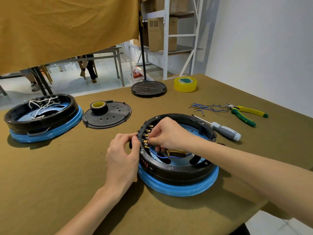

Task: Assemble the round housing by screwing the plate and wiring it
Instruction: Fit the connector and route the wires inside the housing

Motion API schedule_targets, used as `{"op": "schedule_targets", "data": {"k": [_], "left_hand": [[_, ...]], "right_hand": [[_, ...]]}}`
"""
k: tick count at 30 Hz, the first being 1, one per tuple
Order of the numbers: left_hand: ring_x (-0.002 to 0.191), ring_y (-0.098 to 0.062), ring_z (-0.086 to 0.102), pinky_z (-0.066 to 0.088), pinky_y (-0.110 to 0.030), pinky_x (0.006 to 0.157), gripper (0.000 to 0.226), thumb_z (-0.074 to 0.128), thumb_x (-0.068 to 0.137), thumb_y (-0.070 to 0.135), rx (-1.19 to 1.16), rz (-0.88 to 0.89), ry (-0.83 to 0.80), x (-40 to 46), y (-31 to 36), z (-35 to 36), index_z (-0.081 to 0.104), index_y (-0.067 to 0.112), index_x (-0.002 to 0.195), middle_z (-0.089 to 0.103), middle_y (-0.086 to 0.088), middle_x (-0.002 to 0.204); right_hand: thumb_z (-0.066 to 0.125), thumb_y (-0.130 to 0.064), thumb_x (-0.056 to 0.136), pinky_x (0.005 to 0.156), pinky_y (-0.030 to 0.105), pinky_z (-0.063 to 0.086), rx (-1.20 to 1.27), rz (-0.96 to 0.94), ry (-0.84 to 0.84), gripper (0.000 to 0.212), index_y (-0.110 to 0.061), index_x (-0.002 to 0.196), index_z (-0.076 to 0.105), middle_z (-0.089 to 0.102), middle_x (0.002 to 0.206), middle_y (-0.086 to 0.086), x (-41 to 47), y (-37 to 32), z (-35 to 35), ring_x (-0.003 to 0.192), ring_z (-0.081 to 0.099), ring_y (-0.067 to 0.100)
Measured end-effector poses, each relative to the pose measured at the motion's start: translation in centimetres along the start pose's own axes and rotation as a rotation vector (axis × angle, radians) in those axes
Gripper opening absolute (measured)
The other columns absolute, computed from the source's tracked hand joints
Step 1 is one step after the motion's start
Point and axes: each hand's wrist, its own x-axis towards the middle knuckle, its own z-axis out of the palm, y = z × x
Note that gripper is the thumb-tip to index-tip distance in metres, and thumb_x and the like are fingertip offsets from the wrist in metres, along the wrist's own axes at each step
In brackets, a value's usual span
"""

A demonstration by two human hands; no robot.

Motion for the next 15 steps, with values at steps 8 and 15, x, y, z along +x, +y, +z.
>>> {"op": "schedule_targets", "data": {"k": [8,15], "left_hand": [[0.12,0.003,0.046,0.035,-0.025,0.103,0.045,0.045,0.099,0.035,-0.095,-0.082,-0.114,0.0,1.0,1.5,0.046,0.024,0.142,0.05,0.013,0.129],[0.124,-0.007,0.048,0.039,-0.025,0.103,0.061,0.036,0.089,0.036,-0.237,-0.12,-0.077,0.9,2.9,4.6,0.045,0.018,0.146,0.051,0.005,0.135]], "right_hand": [[0.072,-0.025,0.09,0.067,0.038,0.062,-0.205,-0.113,0.376,0.01,-0.02,0.086,0.079,0.07,0.071,-0.009,-1.3,0.5,-3.7,0.066,0.067,0.01],[0.058,-0.026,0.099,0.087,0.043,0.057,-0.226,0.254,0.846,0.018,-0.017,0.103,0.073,0.073,0.105,0.003,-0.9,9.8,-12.2,0.1,0.067,0.024]]}}
